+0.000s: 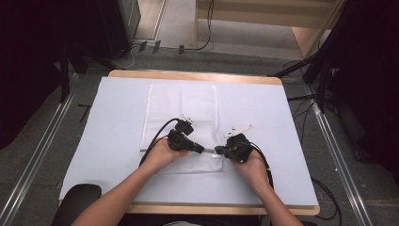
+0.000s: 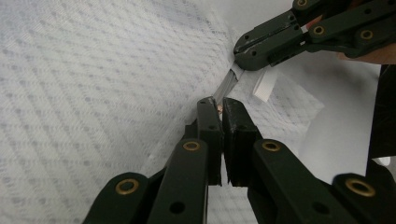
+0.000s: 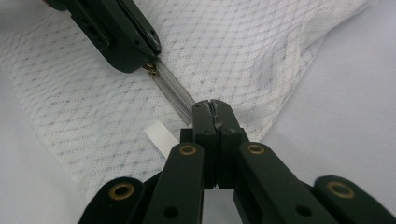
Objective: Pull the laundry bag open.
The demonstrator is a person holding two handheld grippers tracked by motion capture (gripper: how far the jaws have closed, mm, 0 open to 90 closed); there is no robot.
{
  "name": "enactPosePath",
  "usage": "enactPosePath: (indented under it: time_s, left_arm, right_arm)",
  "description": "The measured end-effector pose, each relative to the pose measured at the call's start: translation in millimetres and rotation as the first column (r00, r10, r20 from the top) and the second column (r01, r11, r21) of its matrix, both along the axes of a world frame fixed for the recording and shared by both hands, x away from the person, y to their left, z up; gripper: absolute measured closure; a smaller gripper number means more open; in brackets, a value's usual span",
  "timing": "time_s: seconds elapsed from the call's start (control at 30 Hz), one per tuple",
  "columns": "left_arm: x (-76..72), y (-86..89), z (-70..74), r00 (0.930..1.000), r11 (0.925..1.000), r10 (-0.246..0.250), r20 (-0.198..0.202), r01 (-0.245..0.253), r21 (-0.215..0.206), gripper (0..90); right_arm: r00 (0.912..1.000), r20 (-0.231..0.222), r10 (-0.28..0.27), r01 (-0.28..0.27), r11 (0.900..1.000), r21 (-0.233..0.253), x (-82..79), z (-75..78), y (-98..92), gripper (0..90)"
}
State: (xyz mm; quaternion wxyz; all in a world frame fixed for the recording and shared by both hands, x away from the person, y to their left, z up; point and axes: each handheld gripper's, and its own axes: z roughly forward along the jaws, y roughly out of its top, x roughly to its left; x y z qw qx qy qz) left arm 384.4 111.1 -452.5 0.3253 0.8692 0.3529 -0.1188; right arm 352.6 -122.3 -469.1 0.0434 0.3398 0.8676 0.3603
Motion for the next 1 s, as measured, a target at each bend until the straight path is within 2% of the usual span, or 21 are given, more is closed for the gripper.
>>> enactPosePath:
  time_s: [0.13, 0.27, 0.33, 0.37, 0.4, 0.5, 0.63, 0.83, 0.9, 1.0]
  left_arm:
    - [0.3, 4.6, 1.4, 0.9999, 1.0000, 0.002, -0.012, -0.002, -0.006, 88.2]
    - [-0.1, 7.5, 2.6, 1.0000, 1.0000, 0.004, -0.006, -0.004, 0.008, 88.2]
    - [0.4, 10.3, 3.1, 1.0000, 1.0000, 0.008, -0.004, -0.008, 0.003, 88.1]
    - [0.7, 12.1, 3.6, 1.0000, 0.9999, -0.001, -0.009, 0.001, -0.012, 88.1]
    - [0.0, 12.7, 3.6, 1.0000, 1.0000, 0.008, -0.001, -0.008, -0.002, 88.2]
    - [0.3, 16.0, 2.1, 0.9999, 0.9999, 0.010, -0.011, -0.010, 0.005, 88.2]
    - [1.8, 21.2, 2.7, 0.9994, 0.9998, 0.021, -0.026, -0.021, -0.003, 88.2]
    - [1.6, 26.2, 3.2, 0.9994, 0.9995, 0.028, -0.022, -0.028, 0.013, 88.2]
    - [2.0, 28.5, 3.5, 0.9990, 0.9996, 0.029, -0.035, -0.029, -0.003, 88.2]
    - [0.6, 29.3, 4.5, 0.9992, 0.9994, 0.031, -0.025, -0.031, 0.015, 88.2]
  right_arm:
    - [1.0000, -0.001, 0.001, -0.001, 1.000, 0.005, 0.3, -0.4, -0.3, 90.0]
    - [1.0000, 0.001, 0.006, -0.006, 1.000, 0.012, 0.5, -0.8, -1.1, 90.0]
    - [1.0000, -0.001, 0.004, -0.004, 1.000, 0.014, 0.4, -0.9, -1.2, 90.0]
    - [1.0000, -0.003, 0.003, -0.003, 1.000, 0.014, 0.6, -0.8, -1.3, 90.0]
    - [1.0000, -0.005, 0.001, -0.001, 1.000, 0.016, 0.6, -0.9, -1.3, 90.0]
    - [1.0000, -0.009, 0.004, -0.003, 1.000, 0.018, 1.1, -0.9, -1.6, 90.0]
    - [0.9999, -0.010, 0.011, -0.011, 1.000, 0.018, 1.7, -1.0, -1.9, 90.0]
    - [0.9998, -0.015, 0.016, -0.016, 1.000, 0.023, 2.4, -1.2, -2.7, 90.0]
    - [0.9998, -0.010, 0.018, -0.018, 1.000, 0.019, 2.2, -1.1, -2.5, 90.0]
    - [0.9997, -0.011, 0.020, -0.020, 1.000, 0.019, 2.4, -1.1, -2.6, 90.0]
